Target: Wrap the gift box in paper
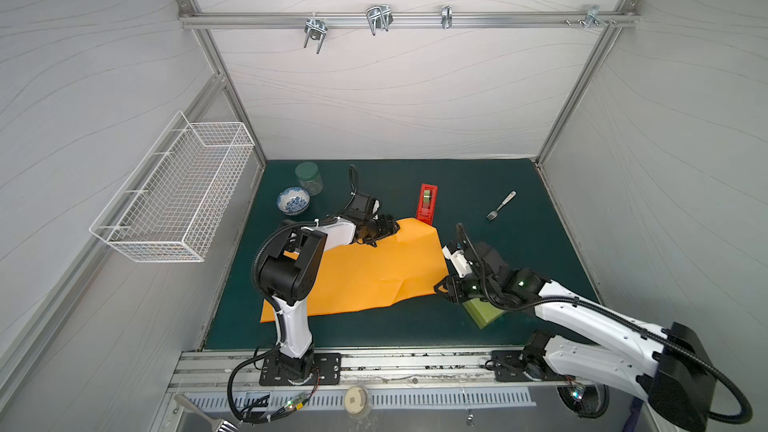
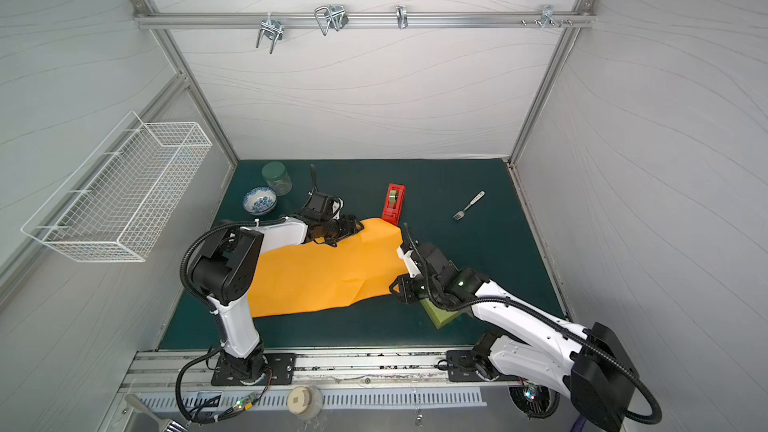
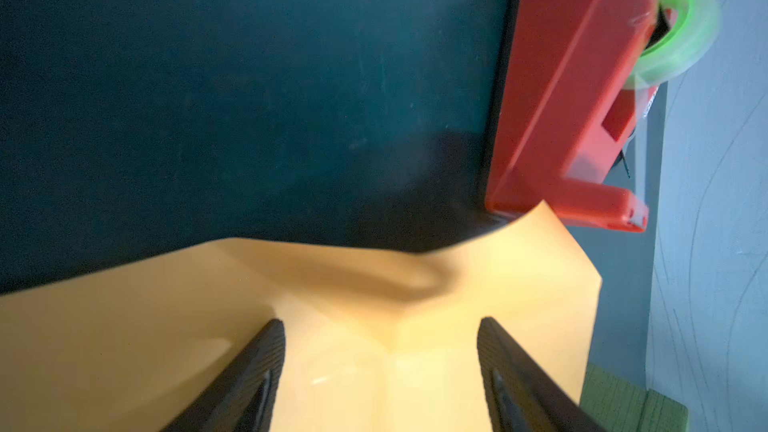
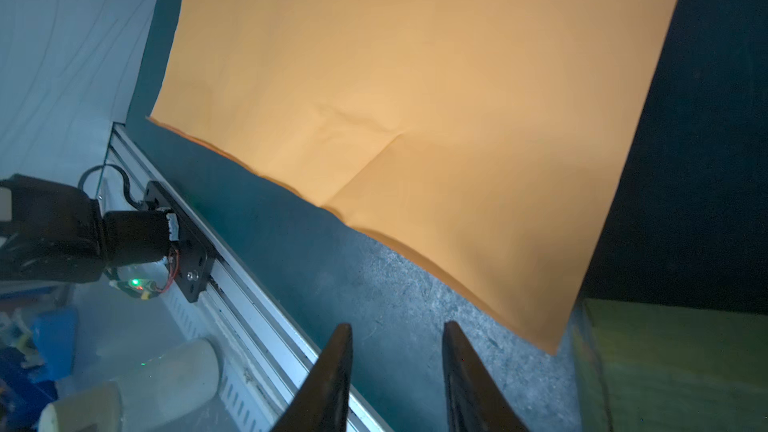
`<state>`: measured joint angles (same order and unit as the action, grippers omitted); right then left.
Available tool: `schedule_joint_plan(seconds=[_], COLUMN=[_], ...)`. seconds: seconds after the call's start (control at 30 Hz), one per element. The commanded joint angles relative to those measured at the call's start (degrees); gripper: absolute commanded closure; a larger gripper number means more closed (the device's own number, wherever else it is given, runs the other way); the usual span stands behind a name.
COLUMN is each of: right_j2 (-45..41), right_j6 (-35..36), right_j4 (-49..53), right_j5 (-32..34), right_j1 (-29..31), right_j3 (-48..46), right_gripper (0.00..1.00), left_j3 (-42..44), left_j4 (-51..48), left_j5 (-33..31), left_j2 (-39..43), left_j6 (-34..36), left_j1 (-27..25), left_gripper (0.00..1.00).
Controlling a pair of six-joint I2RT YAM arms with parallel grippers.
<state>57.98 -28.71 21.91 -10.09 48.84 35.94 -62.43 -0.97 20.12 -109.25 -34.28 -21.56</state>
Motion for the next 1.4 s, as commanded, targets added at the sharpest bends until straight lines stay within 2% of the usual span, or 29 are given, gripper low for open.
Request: schedule_joint_plan(seconds=[0.0,0.13,0.3,0.43,0.53,0.67,0.8,0.9,1.13,1.27,1.37], right_j2=[0.2,-1.6,-1.8,-0.2,1.6,3.9,5.0,6.3,6.6,5.3,4.3], right_j6=[5.7,8.4,9.4,10.0,11.0,11.3,10.6,9.4,6.9,6.2,6.4], right_j4=[9.3,14.6,14.9,13.8,13.2,11.5,9.3,9.2,7.6,8.9,10.7], right_j5=[1.5,3.3,-0.9,-1.1,0.1,-1.7,-2.5,-1.7,-3.6,-3.3,-2.2], right_j1=[-1.3,-7.0,-17.6,-20.5,-21.4,-25.5,-28.0,-30.9,-39.8,-40.9,-41.2], right_j3=[4.3,7.5,8.9,9.5,10.3,11.1,11.4,11.7,9.8,8.1,6.6], right_gripper=[0.53,0.42,0.26,0.24,0.23,0.23,0.23,0.23,0.2,0.1,0.06], left_j3=[-2.6,0.3,9.8,16.7,18.8,16.6,15.9,18.2,26.9,26.6,24.1], left_j4=[-4.1,-4.0,-2.1,0.8,3.9,5.3,4.7,4.6,4.0,1.1,1.9], left_j5=[-0.5,-2.0,-3.4,-0.9,-0.5,-2.6,-3.7,-4.1,-5.0,-4.7,-4.5], left_j2=[-1.2,3.9,11.5,18.2,21.3,17.8,13.8,14.2,22.2,28.2,31.7], left_j6=[2.8,3.1,2.3,0.2,-1.8,-1.9,-1.3,-1.6,-4.1,-4.8,-7.1], left_j1=[-0.3,-0.3,-0.3,-1.1,-6.5,-14.1,-17.3,-19.0,-22.9,-24.4,-26.8], left_gripper=[0.25,0.25,0.25,0.25,0.26,0.3,0.37,0.4,0.44,0.45,0.41])
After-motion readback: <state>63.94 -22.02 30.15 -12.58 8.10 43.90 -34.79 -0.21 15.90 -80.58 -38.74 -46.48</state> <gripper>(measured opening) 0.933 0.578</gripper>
